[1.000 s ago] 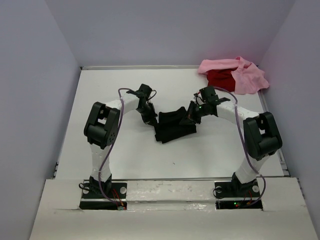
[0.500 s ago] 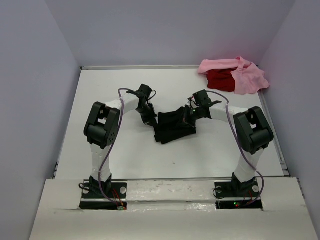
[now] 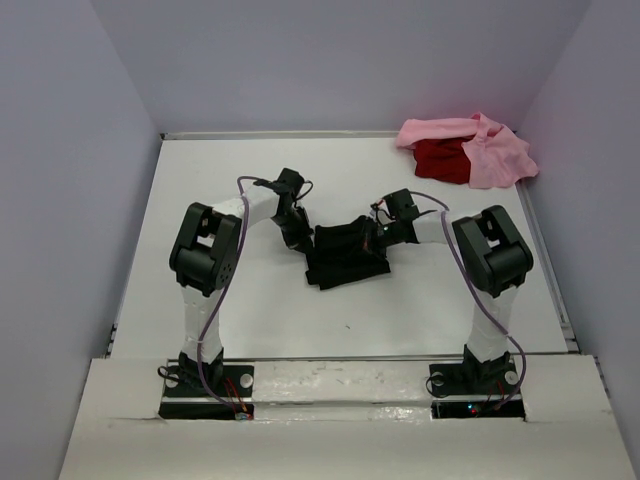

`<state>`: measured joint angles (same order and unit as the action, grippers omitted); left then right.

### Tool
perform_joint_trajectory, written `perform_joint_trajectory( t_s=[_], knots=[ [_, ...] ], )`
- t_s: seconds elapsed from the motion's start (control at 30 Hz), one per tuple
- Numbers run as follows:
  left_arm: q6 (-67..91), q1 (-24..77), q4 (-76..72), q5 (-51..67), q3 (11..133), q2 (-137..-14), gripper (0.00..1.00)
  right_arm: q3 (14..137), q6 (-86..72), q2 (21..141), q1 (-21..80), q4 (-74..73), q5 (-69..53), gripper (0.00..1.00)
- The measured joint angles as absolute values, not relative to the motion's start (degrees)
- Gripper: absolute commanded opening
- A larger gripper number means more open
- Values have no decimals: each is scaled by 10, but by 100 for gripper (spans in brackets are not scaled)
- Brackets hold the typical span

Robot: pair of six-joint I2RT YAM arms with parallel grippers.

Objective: Fold and stack the t-shirts
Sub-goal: Fold the tshirt

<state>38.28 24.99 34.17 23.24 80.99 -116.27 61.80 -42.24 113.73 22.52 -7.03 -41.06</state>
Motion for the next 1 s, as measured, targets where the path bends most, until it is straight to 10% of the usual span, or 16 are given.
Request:
perform_joint_trajectory(
  t_s=[0.57,1.0],
  knots=[
    [379,250,345,233,829,-1174,0,676,-425,945,229,-193,-418,0],
    [376,250,346,233,834,-1181,0,480,-564,990,230,-14,-550,0]
  ],
)
